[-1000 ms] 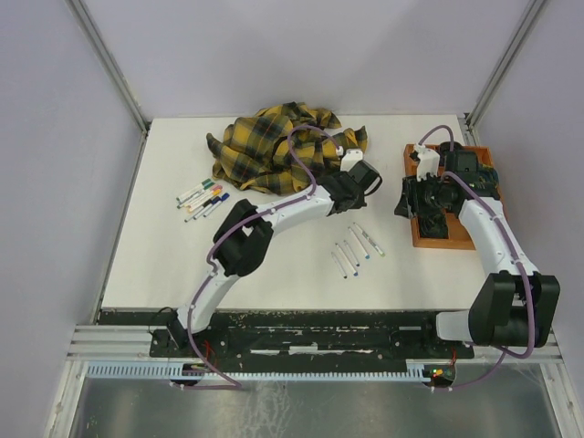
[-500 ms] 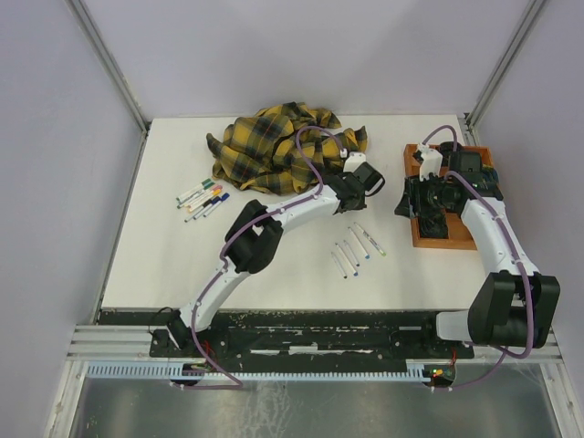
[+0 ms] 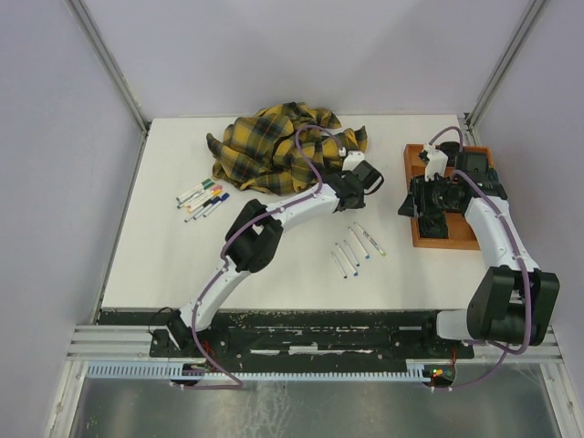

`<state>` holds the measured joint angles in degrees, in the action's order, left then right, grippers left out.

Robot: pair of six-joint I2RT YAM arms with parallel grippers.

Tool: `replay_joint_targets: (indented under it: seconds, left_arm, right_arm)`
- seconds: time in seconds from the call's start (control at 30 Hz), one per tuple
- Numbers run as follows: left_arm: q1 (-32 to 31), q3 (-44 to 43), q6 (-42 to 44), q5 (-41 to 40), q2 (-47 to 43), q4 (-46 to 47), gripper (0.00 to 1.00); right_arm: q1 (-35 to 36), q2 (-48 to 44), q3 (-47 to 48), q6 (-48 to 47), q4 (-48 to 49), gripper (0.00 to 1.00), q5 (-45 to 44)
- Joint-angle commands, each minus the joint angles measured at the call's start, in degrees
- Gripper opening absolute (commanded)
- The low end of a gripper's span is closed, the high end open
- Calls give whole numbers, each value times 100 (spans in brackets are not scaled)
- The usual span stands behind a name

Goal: Open the pen caps
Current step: Place the pen cap at the center of the board, then pick up the pen from the center of the board.

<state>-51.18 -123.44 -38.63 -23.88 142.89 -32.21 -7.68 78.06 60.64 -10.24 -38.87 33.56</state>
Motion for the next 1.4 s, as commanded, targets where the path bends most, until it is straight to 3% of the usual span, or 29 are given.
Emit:
replay_joint_targets:
  seconds: [0.0, 0.1, 0.2, 0.27, 0.4, 0.47, 0.53, 0.6, 0.7, 0.8, 1.0, 1.37]
  left_arm:
    - [23, -213, 293, -88, -588, 20, 39]
    - [20, 138, 449, -161, -1123, 138, 38]
    - [27, 1092, 831, -174, -1890, 685, 37]
    - [23, 2148, 1227, 2, -2577, 1338, 37]
    - [29, 5021, 2175, 747, -4321, 3550, 38]
    - [59, 6286, 2473, 624, -5085, 4231, 51]
    - [208, 7017, 2591, 428, -5784, 4476, 62]
    - [747, 7483, 2455, 612, -6208, 4364, 65]
    - [1734, 8078, 1931, 1342, -6748, 4267, 67]
    - [2583, 8469, 1653, 1559, -6998, 4221, 74]
    - [4115, 8587, 1225, 2037, -6498, 4124, 76]
    - [4865, 8087, 1069, 1842, -5509, 4021, 79]
  right_arm:
    - [-66, -40, 70, -159, -46, 52, 308]
    - [-75, -117, 56, -260, -72, 52, 418]
    - [-79, -204, 59, -464, -176, 52, 639]
    - [-80, -235, 69, -653, -302, 52, 865]
    - [-81, -256, 149, -964, -625, 52, 1153]
    - [-76, -262, 179, -1098, -733, 52, 1269]
    - [-81, -305, 191, -1155, -791, 52, 1341]
    - [-76, -346, 186, -1243, -837, 52, 1422]
    - [-82, -393, 152, -1296, -840, 52, 1498]
    - [-80, -358, 143, -1318, -849, 52, 1520]
    - [-81, -313, 153, -1391, -931, 52, 1539]
    - [-78, -239, 149, -1451, -966, 52, 1583]
